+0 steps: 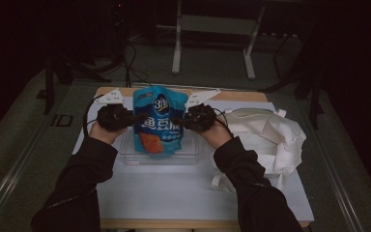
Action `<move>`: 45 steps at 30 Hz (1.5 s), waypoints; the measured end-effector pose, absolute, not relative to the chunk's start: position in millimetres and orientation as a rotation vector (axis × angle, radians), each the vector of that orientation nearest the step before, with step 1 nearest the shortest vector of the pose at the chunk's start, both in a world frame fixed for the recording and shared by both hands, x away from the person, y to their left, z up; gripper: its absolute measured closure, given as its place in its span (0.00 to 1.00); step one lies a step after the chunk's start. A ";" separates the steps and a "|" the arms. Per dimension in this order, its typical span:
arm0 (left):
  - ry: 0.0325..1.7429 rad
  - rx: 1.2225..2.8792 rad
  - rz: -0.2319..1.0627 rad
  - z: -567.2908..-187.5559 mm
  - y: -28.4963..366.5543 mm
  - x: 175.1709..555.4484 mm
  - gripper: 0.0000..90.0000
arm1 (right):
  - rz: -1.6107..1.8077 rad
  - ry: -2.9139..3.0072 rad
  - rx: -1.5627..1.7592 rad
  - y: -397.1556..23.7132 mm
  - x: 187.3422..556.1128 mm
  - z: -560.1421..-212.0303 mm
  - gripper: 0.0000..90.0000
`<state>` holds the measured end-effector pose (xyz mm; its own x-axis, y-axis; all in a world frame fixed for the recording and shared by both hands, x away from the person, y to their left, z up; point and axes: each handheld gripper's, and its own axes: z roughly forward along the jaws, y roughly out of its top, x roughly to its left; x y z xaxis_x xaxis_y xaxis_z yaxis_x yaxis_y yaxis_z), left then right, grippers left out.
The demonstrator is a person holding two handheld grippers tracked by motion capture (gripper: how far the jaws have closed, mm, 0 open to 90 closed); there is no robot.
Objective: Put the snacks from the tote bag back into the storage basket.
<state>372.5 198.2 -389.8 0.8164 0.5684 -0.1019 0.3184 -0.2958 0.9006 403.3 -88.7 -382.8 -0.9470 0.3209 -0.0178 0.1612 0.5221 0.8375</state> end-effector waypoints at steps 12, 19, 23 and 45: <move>0.650 1.875 0.252 -412.9 202.6 373.3 1.00 | 1.383 2.620 0.436 -87.3 401.9 -398.2 0.98; 0.640 1.855 0.238 -422.8 205.5 368.9 1.00 | 1.396 2.625 0.435 -87.9 400.4 -406.3 0.98; 0.629 1.856 0.247 -424.6 205.9 362.1 0.99 | 1.426 2.621 0.421 -90.7 397.4 -409.3 0.98; 0.652 1.856 0.301 -425.5 203.4 346.0 0.70 | 1.430 2.587 0.395 -93.7 390.9 -409.5 0.64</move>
<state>346.0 203.4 -425.5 0.8169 0.5680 -0.1004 0.2916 -0.2565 0.9215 390.9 -93.7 -409.5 -0.9524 0.3047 -0.0119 0.1521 0.5083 0.8476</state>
